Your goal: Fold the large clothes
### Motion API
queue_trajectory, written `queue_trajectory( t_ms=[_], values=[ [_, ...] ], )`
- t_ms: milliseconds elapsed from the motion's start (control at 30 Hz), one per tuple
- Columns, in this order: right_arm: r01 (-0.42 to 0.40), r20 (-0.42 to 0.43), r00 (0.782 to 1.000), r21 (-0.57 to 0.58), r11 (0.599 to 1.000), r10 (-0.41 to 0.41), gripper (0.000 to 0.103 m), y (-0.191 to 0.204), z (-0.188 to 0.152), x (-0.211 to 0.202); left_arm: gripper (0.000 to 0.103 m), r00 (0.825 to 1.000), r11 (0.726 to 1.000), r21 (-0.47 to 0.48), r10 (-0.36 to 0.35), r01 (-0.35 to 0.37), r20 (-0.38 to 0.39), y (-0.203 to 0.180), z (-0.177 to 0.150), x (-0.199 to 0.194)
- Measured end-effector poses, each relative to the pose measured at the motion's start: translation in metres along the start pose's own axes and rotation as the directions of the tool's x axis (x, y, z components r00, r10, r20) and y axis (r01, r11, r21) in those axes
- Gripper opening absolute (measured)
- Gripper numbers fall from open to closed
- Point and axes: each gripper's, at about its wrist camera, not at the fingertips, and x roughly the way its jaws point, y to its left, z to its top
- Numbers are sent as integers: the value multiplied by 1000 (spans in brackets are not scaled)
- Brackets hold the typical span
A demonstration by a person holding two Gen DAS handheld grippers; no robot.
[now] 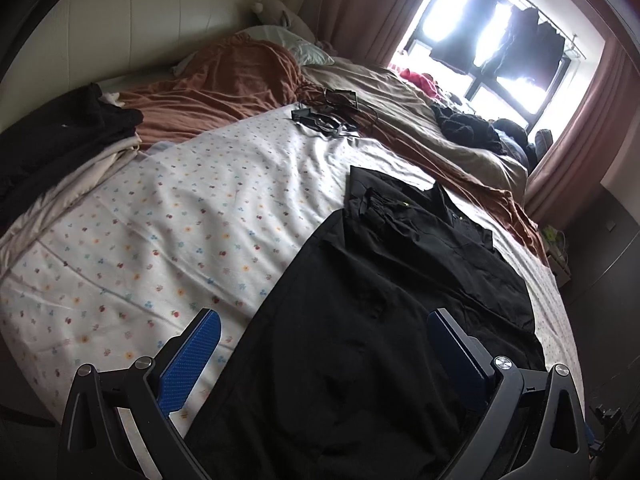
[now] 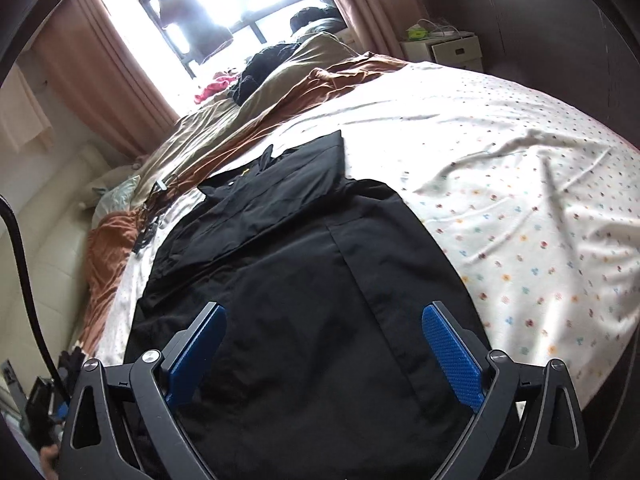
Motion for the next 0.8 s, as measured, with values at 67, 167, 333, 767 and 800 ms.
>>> queue_trajectory(
  t_ms=[67,167,333,767,800],
  values=[
    [1,-3,1000,14,1000,-1,99,-15,-9,-9,103,1000,1000,22,-4,4,-8,8,-4,-11],
    [17,-6,1000,27,999,-17,99,-36,-20,-22,102,1000,999,44,-8,8,-4,19,-10,-27],
    [1,14,1000,62,998,-2,98,-73,-40,-48,91,999,998,51,-21,22,-27,38,-28,-43],
    [-116,-4,993,156,981,118,87,-152,-92,-67,62,986,997,-27,-80,77,-145,98,-89,-52],
    [-127,-3,992,158,979,129,86,-154,-94,-66,60,985,996,-34,-87,83,-151,101,-91,-52]
  ],
)
